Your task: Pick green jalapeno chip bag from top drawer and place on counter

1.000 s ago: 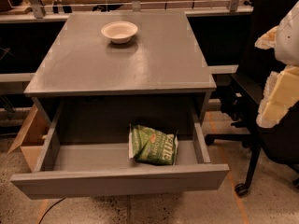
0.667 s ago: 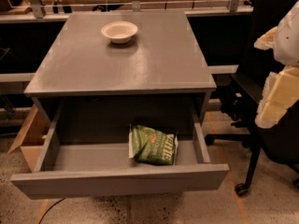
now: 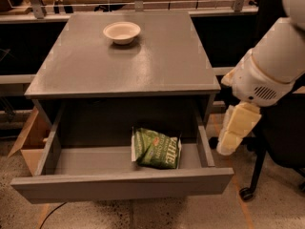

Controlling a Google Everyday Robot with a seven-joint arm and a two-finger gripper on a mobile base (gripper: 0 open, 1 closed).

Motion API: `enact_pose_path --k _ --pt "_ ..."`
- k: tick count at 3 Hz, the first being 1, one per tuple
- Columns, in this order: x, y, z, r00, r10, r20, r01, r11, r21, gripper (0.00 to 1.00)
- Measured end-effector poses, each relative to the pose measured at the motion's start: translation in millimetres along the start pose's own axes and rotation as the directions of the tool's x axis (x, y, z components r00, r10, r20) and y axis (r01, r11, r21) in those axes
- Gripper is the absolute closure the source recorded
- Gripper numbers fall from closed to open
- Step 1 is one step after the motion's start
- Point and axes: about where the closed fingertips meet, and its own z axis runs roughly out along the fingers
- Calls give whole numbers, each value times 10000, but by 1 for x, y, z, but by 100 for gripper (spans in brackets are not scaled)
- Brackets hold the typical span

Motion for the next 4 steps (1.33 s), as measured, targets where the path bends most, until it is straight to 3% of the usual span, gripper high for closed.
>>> enact_pose_path --k 1,2,3,4 --pt "-20 13 53 9980 376 517 -344 9975 -621 0" --pt "-20 13 53 9980 375 517 -343 9975 -622 0" --pt "-19 11 69 9923 707 1019 -640 9956 -678 0" --pt "-35 0 119 9772 1099 1819 -968 9921 -792 0"
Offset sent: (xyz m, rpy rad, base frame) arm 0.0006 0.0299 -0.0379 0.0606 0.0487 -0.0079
